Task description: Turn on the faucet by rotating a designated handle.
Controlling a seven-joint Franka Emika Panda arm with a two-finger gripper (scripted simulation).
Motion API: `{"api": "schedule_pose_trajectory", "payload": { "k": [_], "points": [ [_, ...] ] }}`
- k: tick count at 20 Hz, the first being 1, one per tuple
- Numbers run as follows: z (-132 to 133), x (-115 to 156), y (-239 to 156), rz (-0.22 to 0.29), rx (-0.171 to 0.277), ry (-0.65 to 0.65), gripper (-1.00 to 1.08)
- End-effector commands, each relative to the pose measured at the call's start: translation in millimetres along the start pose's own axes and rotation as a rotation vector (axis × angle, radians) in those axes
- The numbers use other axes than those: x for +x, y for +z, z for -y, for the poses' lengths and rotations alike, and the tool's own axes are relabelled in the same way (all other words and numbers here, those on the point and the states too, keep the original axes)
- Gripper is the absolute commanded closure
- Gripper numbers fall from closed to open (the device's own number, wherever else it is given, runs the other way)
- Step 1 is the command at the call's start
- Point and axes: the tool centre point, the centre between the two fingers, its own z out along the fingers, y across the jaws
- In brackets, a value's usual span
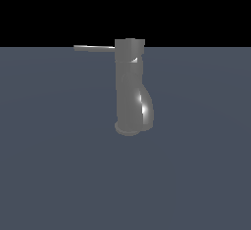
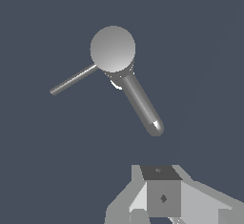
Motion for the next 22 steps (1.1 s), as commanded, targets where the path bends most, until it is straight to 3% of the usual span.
{"api": "schedule_pose_trajectory", "payload": {
  "k": [1, 22],
  "points": [
    [10, 9, 7, 0.007, 0.005, 0.058, 1.08],
    [91, 73, 85, 0.029, -0.010, 0.547, 1.08]
  ]
}}
